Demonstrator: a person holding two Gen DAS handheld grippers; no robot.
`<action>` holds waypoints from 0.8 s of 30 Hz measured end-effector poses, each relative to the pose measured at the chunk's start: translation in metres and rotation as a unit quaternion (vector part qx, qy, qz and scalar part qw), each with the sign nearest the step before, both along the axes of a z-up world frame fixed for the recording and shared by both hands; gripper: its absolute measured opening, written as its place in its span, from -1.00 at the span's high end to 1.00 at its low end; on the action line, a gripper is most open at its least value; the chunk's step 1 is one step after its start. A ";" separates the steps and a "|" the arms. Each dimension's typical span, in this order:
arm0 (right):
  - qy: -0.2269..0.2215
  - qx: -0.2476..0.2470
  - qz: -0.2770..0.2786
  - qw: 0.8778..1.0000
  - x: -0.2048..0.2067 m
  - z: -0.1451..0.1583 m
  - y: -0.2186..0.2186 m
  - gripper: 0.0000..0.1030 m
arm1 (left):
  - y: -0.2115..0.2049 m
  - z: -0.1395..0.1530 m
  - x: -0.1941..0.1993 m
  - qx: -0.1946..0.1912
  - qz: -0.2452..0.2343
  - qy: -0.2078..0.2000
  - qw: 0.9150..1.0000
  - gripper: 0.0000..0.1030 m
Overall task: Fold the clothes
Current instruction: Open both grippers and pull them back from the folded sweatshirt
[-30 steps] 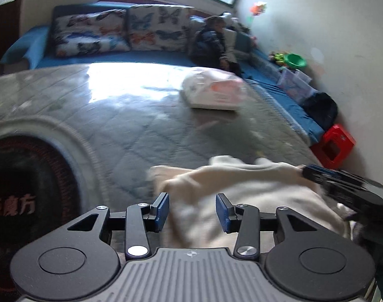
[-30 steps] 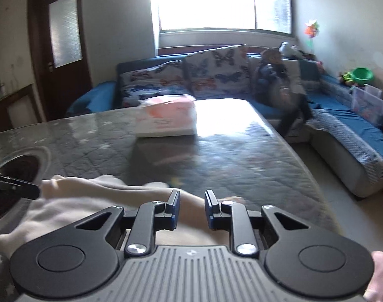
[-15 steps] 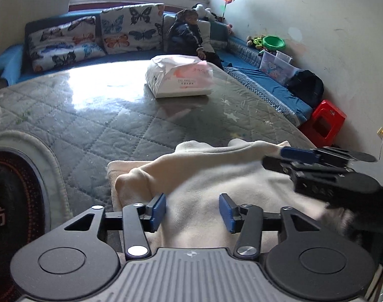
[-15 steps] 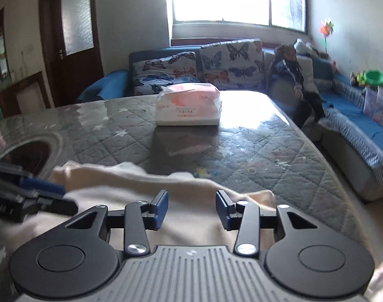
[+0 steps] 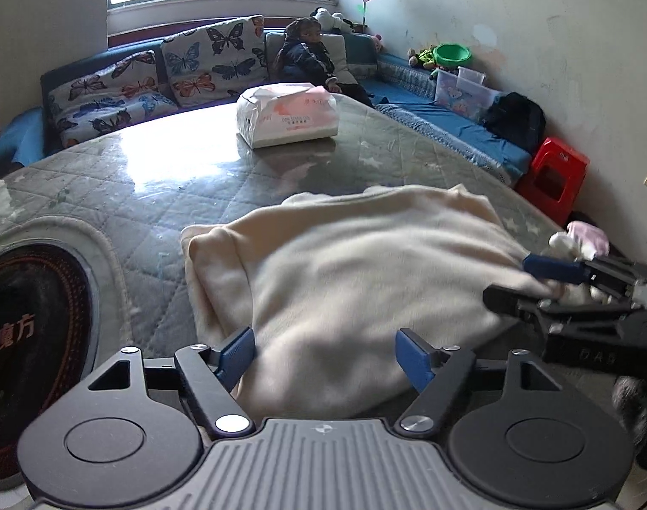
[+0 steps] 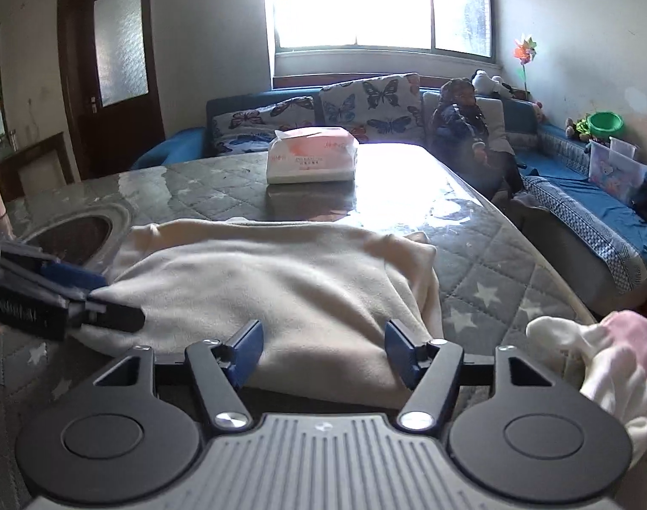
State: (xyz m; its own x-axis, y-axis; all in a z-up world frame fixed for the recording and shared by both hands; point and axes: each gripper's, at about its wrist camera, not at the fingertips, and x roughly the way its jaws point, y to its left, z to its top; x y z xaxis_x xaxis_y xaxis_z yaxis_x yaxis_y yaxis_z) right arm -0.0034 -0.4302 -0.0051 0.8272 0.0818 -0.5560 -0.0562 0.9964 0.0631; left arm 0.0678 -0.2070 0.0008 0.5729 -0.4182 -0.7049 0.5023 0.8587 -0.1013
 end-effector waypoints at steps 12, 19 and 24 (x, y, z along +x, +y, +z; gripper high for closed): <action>-0.016 0.004 -0.018 1.000 -0.024 0.002 0.012 -0.85 | 0.015 0.003 -0.026 -0.003 0.029 -0.006 1.000 -0.91; -0.025 -0.009 -0.033 0.999 -0.040 0.003 0.020 -1.00 | 0.023 0.003 -0.042 0.003 0.041 -0.008 0.999 -1.00; -0.023 -0.008 -0.035 0.999 -0.049 0.004 0.025 -1.00 | 0.030 0.003 -0.051 0.005 0.052 -0.003 0.999 -1.00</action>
State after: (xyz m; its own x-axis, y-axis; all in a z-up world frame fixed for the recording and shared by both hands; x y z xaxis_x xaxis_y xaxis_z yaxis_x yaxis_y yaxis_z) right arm -0.0528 -0.4055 -0.0014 0.8557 0.0153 -0.5172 0.0102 0.9989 0.0464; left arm 0.0170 -0.1769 0.0039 0.6169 -0.3493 -0.7053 0.4112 0.9071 -0.0896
